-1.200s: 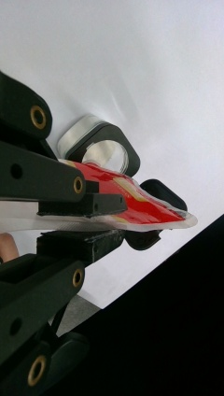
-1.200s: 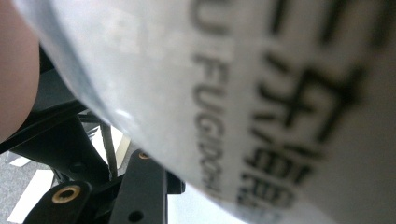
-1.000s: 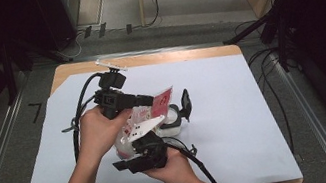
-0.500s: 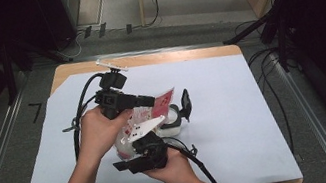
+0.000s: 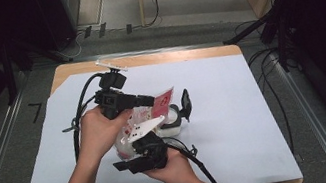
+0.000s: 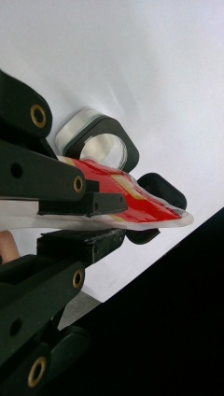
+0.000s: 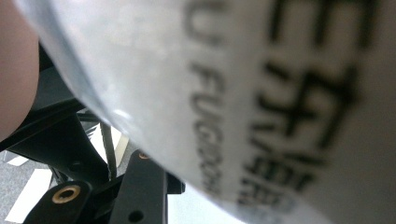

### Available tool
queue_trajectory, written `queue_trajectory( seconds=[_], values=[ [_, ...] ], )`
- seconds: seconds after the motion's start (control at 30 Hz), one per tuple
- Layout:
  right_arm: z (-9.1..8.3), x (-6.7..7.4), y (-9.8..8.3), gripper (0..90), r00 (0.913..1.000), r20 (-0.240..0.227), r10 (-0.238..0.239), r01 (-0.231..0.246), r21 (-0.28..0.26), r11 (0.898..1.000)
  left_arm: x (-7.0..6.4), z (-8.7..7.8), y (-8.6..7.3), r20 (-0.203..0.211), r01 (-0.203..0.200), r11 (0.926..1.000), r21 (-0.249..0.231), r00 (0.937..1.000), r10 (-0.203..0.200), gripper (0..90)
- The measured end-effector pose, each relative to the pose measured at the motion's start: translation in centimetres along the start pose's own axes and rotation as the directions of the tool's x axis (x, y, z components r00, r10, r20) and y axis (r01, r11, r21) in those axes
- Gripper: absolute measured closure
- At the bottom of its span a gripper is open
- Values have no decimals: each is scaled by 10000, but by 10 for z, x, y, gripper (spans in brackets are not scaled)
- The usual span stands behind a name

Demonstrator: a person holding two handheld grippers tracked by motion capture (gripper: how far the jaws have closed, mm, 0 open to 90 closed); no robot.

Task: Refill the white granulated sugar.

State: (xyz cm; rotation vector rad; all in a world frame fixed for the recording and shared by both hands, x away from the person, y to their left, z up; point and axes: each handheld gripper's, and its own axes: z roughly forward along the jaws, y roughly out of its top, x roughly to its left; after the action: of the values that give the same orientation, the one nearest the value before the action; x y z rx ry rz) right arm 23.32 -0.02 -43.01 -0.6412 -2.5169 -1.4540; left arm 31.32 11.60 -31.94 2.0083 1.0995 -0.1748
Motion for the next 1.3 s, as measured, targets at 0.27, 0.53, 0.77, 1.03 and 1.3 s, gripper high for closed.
queue_trajectory(
  seconds=[0.27, 0.53, 0.77, 1.03, 1.3],
  values=[
    [0, 1, 0, 640, 10000, 32, 2, -2, 31, 10000, 1, -1, 0, 1, 52, 10000, -11, 10000, -52, 839],
    [0, 1, 0, 640, 10000, 30, -14, 13, 35, 10000, 1, 0, 0, -6, 30, 10000, -34, 10000, -30, 840],
    [0, 1, 0, 641, 10000, 39, -10, 10, 41, 10000, 1, -1, 0, -9, 76, 10000, -39, 10000, -76, 840],
    [0, 1, 1, 641, 10000, 88, -24, 24, 52, 10000, 5, -2, 1, 28, 100, 9999, -23, 9999, -100, 840],
    [-1, 3, 2, 642, 9997, 201, -121, 120, 63, 9999, 9, -3, 1, 154, 274, 9995, -164, 9995, -272, 841]
  ],
)
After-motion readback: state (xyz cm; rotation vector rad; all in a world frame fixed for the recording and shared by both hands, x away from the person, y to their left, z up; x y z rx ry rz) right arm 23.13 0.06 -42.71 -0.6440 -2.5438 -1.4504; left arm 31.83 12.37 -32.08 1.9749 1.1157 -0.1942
